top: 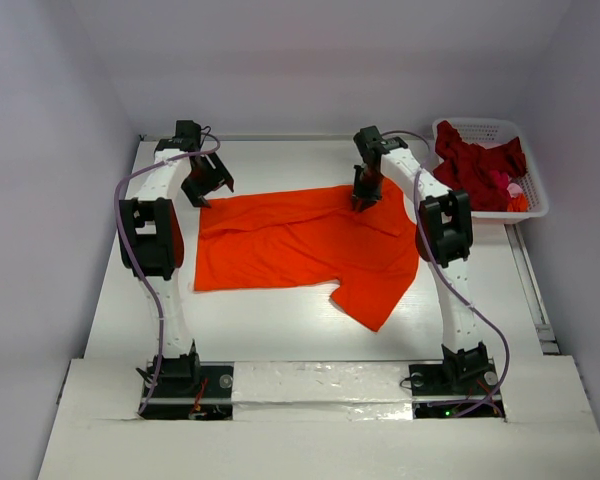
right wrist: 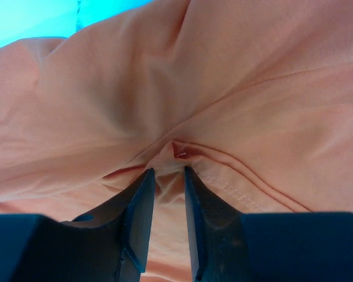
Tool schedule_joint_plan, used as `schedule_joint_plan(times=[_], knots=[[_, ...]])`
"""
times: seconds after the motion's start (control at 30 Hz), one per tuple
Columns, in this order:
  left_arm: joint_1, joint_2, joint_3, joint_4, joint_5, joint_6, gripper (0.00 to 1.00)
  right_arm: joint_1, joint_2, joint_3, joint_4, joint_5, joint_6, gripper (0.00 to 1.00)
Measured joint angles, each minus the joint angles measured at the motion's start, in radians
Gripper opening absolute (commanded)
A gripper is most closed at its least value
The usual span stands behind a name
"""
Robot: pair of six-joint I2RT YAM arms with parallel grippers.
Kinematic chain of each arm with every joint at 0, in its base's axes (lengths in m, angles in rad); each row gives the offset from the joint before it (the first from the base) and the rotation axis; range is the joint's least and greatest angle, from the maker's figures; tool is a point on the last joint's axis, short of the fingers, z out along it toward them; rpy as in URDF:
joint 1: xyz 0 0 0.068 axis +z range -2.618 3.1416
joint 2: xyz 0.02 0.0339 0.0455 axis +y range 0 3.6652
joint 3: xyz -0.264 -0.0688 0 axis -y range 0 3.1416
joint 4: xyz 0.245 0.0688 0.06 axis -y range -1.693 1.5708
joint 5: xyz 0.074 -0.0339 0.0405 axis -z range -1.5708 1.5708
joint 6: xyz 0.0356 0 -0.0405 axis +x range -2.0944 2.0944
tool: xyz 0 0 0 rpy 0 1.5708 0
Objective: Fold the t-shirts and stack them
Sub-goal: Fold the tshirt
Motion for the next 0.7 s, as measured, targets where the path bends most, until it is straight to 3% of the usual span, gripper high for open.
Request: schedule_joint_plan(times=[0.07,0.13,0.5,0.7], knots=[[0.000,0.000,0.000,0.000,0.000,0.000,0.70,0.000,0.004,0.000,-0.001,-0.003,0.003,0.07],[0.000,0.000,0.000,0.000,0.000,0.000,0.70,0.000,0.006,0.000,-0.001,-0.005,0.003,0.00],[0.000,0.000,0.000,0.000,0.003,0.000,0.70,0.001,0.003,-0.008,0.000,-0.005,0.004,0.00],[0.003,0.000,0.005,-0.006,0.004,0.000,0.70,0.025,-0.102,-0.168,0.033,-0.008,0.028,0.00]])
